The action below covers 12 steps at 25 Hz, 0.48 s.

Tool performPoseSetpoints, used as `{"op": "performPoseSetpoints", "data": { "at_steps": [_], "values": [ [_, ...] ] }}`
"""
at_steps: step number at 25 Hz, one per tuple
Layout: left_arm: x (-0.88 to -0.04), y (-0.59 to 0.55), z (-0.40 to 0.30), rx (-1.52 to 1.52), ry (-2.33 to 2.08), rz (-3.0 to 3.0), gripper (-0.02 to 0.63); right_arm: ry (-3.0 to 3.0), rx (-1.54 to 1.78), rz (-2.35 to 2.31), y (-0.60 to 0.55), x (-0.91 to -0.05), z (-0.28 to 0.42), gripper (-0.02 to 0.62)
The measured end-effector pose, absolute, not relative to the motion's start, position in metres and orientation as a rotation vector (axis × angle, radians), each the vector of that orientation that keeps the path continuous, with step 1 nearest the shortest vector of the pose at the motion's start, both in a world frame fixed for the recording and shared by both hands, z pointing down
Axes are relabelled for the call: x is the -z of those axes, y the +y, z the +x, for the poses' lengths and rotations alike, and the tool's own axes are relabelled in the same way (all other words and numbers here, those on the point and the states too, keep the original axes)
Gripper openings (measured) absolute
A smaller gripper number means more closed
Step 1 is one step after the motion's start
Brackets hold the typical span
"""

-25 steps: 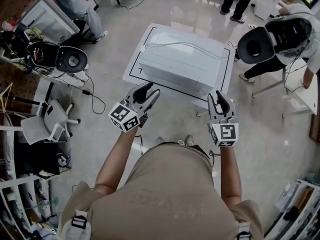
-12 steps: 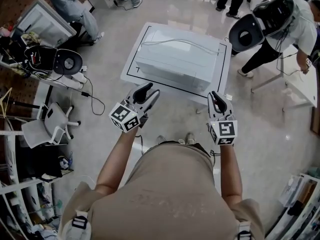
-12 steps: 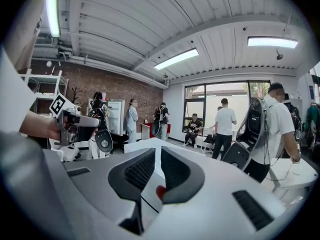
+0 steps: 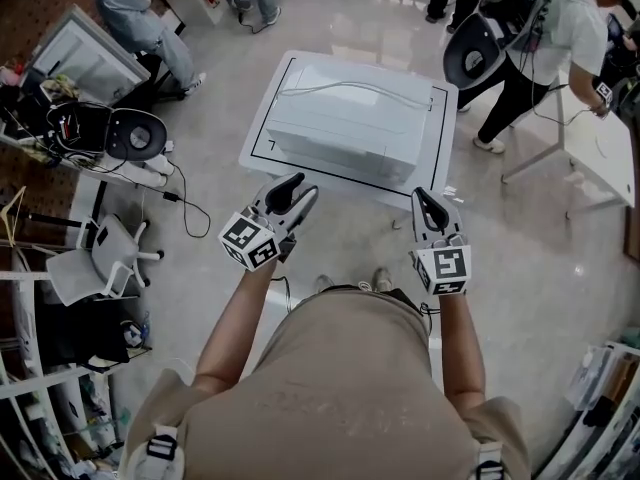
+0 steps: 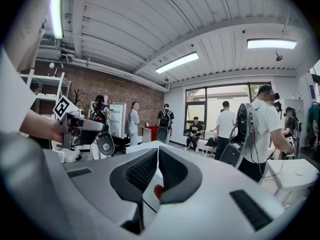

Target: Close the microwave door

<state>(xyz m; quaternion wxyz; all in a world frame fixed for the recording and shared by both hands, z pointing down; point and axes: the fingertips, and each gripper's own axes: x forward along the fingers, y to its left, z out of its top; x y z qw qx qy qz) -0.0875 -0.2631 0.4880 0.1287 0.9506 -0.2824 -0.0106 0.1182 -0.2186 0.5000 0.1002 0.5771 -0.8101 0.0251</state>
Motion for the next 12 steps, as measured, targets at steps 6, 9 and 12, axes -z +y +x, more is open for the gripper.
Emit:
{"op": "performPoseSetpoints", "data": {
  "at_steps": [6,9,12],
  "values": [
    [-0.490,-0.263,-0.078,0.023,-0.798,2.763,0.153,-2.404,-0.066,1.716,-0.215,-0.498,0.123,0.011],
    [-0.490,-0.260,-0.070,0.019,-0.785,2.764,0.153,-2.415,-0.069,1.718,-0.212,-0.495,0.127,0.011],
    [-0.490,-0.255,-0.063,0.014,-0.774,2.762,0.153,-2.426,-0.071,1.714,-0.209,-0.493,0.130,0.011]
  ]
}}
